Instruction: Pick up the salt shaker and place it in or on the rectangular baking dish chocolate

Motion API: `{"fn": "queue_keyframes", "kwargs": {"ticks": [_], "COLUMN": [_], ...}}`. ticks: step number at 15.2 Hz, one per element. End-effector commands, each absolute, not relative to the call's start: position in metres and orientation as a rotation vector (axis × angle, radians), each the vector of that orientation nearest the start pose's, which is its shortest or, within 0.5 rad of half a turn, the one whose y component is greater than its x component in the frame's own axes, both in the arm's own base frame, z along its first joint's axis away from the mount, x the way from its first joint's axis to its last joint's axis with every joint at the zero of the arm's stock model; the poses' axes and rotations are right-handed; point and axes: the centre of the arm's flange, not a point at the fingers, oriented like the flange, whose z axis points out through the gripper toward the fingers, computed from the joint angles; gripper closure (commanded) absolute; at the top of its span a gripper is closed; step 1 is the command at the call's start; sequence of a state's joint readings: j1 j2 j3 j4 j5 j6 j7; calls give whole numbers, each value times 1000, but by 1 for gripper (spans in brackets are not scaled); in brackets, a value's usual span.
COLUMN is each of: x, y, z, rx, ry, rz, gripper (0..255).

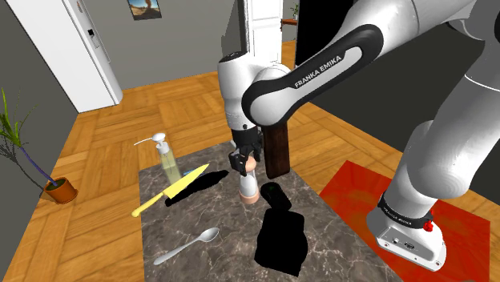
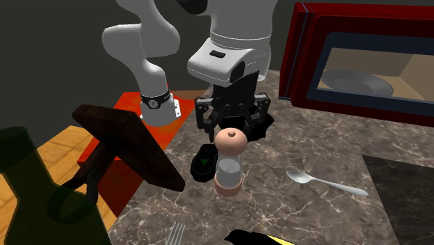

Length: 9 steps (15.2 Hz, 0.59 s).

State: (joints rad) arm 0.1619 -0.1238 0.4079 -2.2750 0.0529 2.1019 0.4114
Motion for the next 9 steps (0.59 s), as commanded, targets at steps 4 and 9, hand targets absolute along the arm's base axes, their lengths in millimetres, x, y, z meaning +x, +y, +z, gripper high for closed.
{"fn": "queue_keyframes", "kwargs": {"ticks": [4, 9], "x": [412, 412], "y": [269, 269], "z": [423, 449], "rx": [-3166, -3166], "ry": [-200, -200], "rz": [80, 80], "gripper": [255, 255]}}
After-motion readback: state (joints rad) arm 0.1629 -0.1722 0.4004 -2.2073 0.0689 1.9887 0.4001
